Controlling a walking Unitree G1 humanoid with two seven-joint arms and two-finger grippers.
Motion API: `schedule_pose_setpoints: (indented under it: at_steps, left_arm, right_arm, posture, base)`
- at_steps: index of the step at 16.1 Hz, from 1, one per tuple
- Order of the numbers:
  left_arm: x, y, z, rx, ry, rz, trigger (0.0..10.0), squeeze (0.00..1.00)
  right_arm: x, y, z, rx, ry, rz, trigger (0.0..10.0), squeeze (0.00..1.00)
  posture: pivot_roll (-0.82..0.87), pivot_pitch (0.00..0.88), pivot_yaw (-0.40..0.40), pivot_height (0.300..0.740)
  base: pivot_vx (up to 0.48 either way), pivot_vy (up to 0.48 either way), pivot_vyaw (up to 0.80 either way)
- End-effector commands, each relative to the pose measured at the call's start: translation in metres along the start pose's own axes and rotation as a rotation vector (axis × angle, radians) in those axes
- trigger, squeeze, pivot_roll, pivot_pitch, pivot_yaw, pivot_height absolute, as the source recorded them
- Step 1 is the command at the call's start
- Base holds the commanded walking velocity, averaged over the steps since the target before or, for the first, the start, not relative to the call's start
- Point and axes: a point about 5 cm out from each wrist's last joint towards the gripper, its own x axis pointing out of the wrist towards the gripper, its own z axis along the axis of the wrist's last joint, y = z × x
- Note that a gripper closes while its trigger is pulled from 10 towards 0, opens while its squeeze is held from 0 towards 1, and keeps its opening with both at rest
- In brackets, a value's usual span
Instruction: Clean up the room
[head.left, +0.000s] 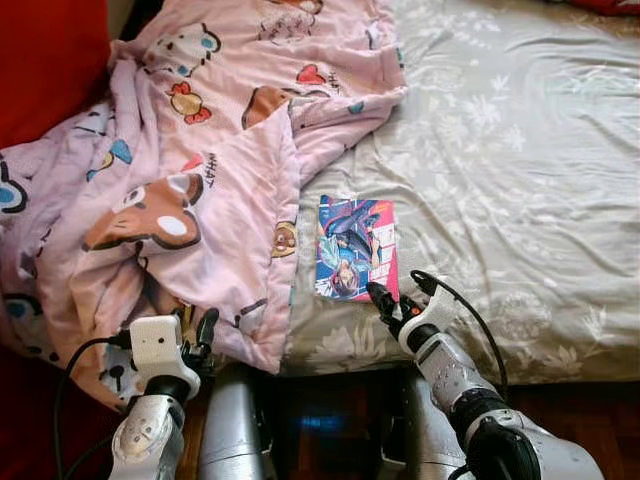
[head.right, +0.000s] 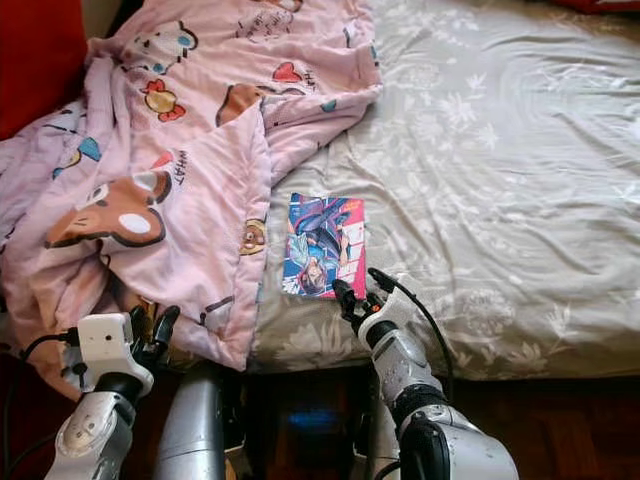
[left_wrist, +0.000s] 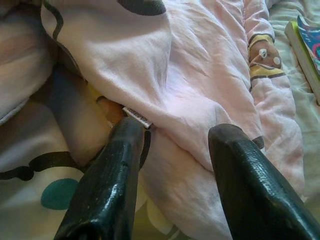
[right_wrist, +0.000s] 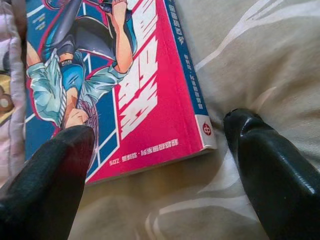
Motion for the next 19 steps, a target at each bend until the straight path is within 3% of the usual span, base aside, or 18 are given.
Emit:
schedule_pose_setpoints:
  at_steps: [1, 16, 17, 19]
  left_arm:
    - [-0.007, 0.003, -0.006, -0.006, 0.035, 0.020, 10.0, 0.00]
    - [-0.007, 0.003, -0.006, -0.006, 0.035, 0.020, 10.0, 0.00]
    - [-0.004, 0.003, -0.007, -0.013, 0.039, 0.030, 10.0, 0.00]
    - [0.004, 0.002, -0.008, -0.023, 0.034, 0.041, 10.0, 0.00]
  right_arm:
    - [-0.005, -0.002, -0.030, 0.061, 0.107, -0.003, 10.0, 0.00]
    - [-0.005, -0.002, -0.030, 0.061, 0.107, -0.003, 10.0, 0.00]
    - [-0.017, -0.024, -0.032, 0.039, 0.079, -0.075, 10.0, 0.00]
    - [-0.036, -0.053, -0.031, -0.012, -0.001, -0.191, 10.0, 0.00]
  posture:
    - [0.18, 0.367, -0.018, 0.589]
    - [0.18, 0.367, -0.018, 0.589]
    - [0.14, 0.312, -0.047, 0.589]
    - [0.14, 0.306, -0.046, 0.589]
  base:
    - [0.000, 0.000, 0.00]
    - [0.000, 0.000, 0.00]
    - [0.000, 0.000, 0.00]
    - [0.000, 0.000, 0.00]
